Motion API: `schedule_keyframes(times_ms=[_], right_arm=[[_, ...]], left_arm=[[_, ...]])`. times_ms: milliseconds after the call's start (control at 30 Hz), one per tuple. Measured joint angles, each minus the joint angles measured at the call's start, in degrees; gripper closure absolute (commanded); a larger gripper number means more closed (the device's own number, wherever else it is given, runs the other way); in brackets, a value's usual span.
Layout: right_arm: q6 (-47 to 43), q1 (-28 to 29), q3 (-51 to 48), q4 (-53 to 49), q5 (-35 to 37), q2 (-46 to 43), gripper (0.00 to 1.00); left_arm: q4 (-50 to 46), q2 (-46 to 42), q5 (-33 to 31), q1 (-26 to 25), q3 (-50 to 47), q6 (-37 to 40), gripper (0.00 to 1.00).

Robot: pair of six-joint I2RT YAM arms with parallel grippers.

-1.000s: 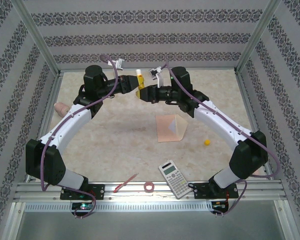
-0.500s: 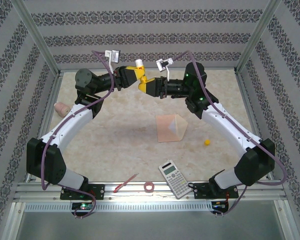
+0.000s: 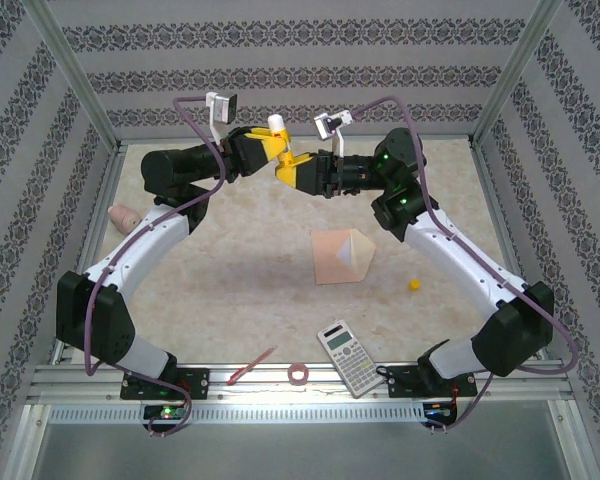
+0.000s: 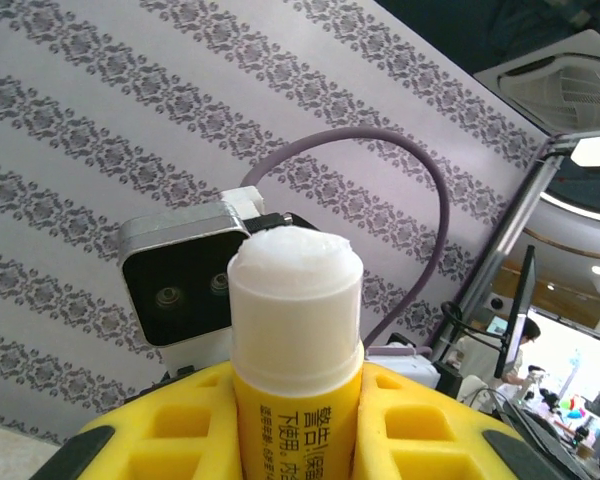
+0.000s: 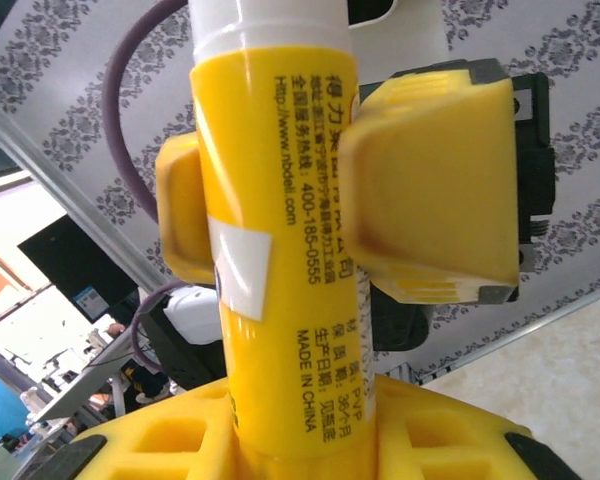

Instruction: Place the letter into the envelope and seal it

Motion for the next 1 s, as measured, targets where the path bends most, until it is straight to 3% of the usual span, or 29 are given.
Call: schedule_keyframes(times_ms=[400,833,933,1000], right_arm=[[1.33,2.47,-0.63,1.66,0.11,-3.04,0.71],[-0.74,2.54,-1.44,-0.20,1.14,-3.48,0.65],[-1.68,2.47,-1.44,-0.98,2.19,-3.48,0.54],[-2.47,2.23,-1.46,-2.29,3.23,-3.48,0.29]], left_arm=[[8.04,-0.76,1.38,-1.64,0.83,-5.49,1.00],[8.09,-0.72,2.84,-1.77,0.28,-5.05,1.00],[8.09,-0.42,4.15,-1.66,0.11,-5.05,1.00],[8.09,0.04,4.74,-1.38,0.04,-5.05,1.00]])
